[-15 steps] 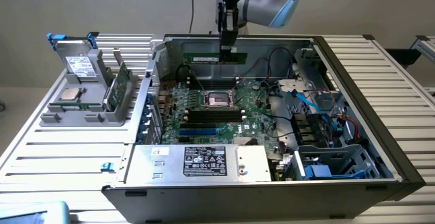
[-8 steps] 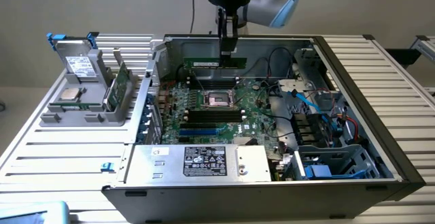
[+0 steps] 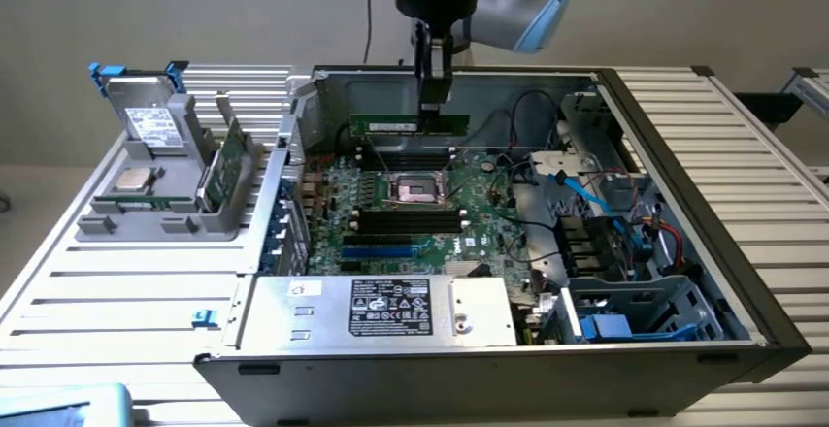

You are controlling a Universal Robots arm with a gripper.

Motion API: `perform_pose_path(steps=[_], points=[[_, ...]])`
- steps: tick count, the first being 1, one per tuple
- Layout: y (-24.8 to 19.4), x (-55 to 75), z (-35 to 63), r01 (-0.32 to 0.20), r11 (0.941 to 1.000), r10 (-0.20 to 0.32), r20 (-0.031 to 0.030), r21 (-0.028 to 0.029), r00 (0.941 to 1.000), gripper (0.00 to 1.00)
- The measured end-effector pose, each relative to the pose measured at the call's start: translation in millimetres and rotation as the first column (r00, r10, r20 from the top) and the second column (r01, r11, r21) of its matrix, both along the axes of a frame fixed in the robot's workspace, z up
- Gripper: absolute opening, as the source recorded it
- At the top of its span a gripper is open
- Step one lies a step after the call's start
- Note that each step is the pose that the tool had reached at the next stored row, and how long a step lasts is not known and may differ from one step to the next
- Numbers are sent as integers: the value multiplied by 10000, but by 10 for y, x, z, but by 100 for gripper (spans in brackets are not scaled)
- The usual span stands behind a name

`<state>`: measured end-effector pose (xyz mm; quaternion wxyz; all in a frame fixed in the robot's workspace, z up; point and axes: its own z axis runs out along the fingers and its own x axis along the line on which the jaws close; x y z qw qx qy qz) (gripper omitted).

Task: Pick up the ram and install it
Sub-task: 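Insert the ram into the slot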

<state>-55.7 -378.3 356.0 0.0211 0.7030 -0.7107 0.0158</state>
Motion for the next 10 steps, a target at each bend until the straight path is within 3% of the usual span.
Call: perform_pose_path(steps=[10], points=[[-90,6,-182,0,10000,0,0,-2,10000,13]])
